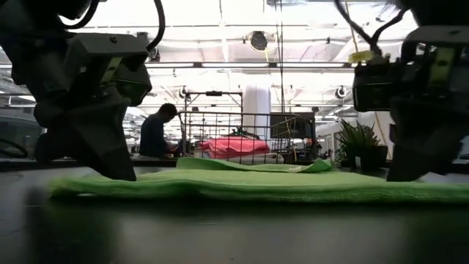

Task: Fold microfiber towels
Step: Fold the green microfiber cloth

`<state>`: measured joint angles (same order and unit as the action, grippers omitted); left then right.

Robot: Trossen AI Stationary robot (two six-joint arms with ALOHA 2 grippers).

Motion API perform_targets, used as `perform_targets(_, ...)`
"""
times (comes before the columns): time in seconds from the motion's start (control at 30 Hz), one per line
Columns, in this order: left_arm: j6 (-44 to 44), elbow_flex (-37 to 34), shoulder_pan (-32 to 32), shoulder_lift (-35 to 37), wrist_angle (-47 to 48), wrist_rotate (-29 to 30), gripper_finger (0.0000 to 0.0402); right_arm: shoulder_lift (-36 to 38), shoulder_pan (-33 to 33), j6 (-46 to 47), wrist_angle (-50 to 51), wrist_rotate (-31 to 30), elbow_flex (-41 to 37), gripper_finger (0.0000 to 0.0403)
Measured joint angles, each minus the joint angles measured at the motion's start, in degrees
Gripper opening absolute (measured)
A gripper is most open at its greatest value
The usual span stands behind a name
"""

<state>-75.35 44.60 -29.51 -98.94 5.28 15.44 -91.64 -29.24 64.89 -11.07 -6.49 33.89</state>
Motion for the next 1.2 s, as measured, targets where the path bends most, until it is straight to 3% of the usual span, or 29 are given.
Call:
perform_targets(0.3, -6.5, -0.1, -6.2, -0.1, -2.8, -1.0, 0.0003, -1.5, -4.7, 7.6, -2.0, -2.0, 0.0, 0.0)
perform_targets(0.53, -10.8, 0.1, -9.6, 0.1, -3.4, -0.7, 0.0002, -1.3, -4.2, 6.1, -6.6, -1.6, -0.2, 0.0)
perform_targets(0.73, -7.8, 5.9, -9.2, 1.8, 9.8, 0.6, 0.0002, 2.6, -2.1, 1.2, -7.5, -2.2, 0.8, 0.0)
perform_targets(0.83, -4.6, 9.1, -8.1, 2.6, 18.4, 0.9, 0.0002, 4.7, -0.2, -2.6, -5.8, -2.5, 0.9, 0.0)
perform_targets(1.0, 1.6, 13.4, -5.6, 2.6, 24.5, 4.6, 0.0005, 6.4, 5.0, -14.0, -0.8, -5.2, 1.2, 0.0)
perform_targets(1.1, 4.5, 14.1, -3.8, 2.6, 24.6, 7.0, 0.0004, 6.8, 9.2, -24.4, 7.4, -3.3, 4.5, 0.0)
perform_targets(1.2, 5.0, 14.1, -2.3, 2.6, 25.0, 8.3, 0.0002, 6.7, 12.7, -36.6, 21.7, -1.3, 11.1, 0.0)
